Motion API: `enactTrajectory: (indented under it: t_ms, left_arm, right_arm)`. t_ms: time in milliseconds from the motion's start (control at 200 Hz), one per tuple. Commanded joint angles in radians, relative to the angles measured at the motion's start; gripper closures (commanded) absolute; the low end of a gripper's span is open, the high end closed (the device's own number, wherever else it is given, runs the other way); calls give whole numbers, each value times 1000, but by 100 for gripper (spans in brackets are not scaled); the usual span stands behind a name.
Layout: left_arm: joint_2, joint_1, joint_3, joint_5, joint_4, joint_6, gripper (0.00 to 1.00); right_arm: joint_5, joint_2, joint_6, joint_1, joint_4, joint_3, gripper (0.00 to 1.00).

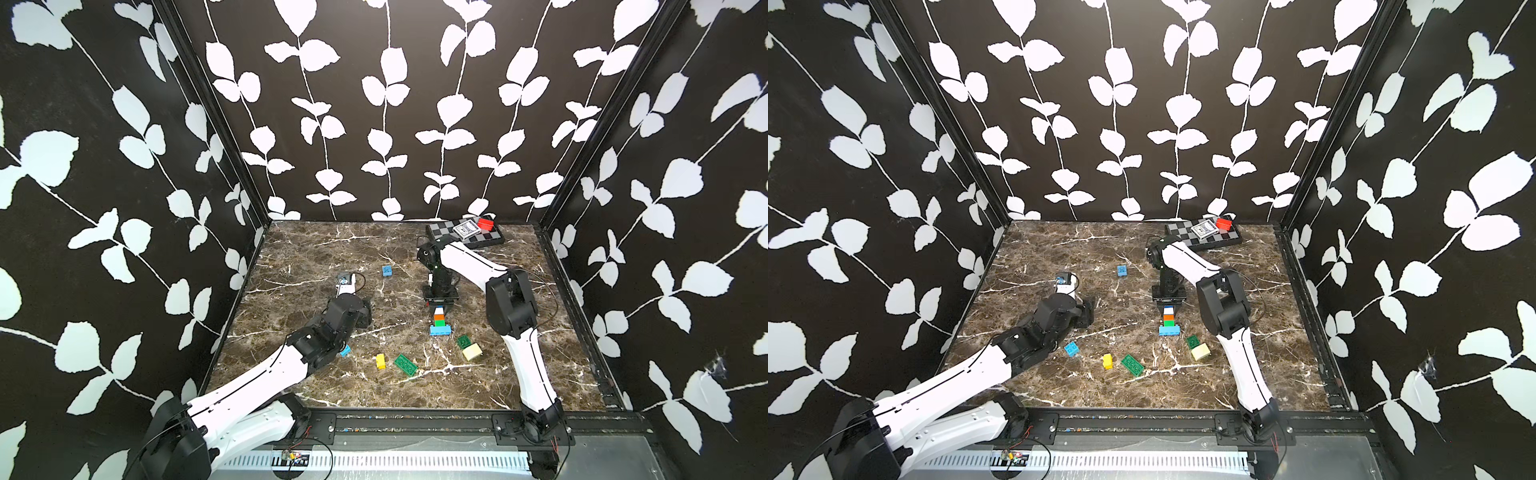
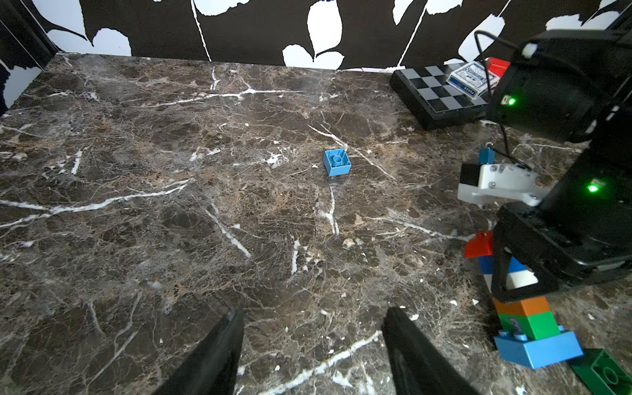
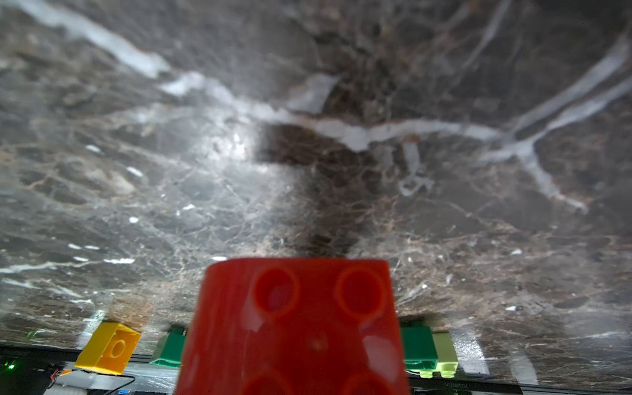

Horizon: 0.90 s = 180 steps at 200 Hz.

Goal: Assemble the number 1 with lego
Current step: Adjust the lego brick at the center of the board.

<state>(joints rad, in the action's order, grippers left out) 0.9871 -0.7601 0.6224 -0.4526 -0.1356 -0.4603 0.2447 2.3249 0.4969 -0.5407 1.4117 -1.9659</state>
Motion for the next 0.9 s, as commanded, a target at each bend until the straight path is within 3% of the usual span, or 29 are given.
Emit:
enactTrajectory:
  t_ms: [0,580,895]
  left_arm:
    - [5,8,25,2,15,-1,33]
    - [27,11,54,7,-6,-8,33]
    - [81,26,118,56,-148,-61,32]
  right_arm:
    - [9,21,-4,6,12,-41,78]
    - [42,-30,2,20,-67,20,46]
    - [31,-387,-46,48,-287,320,44]
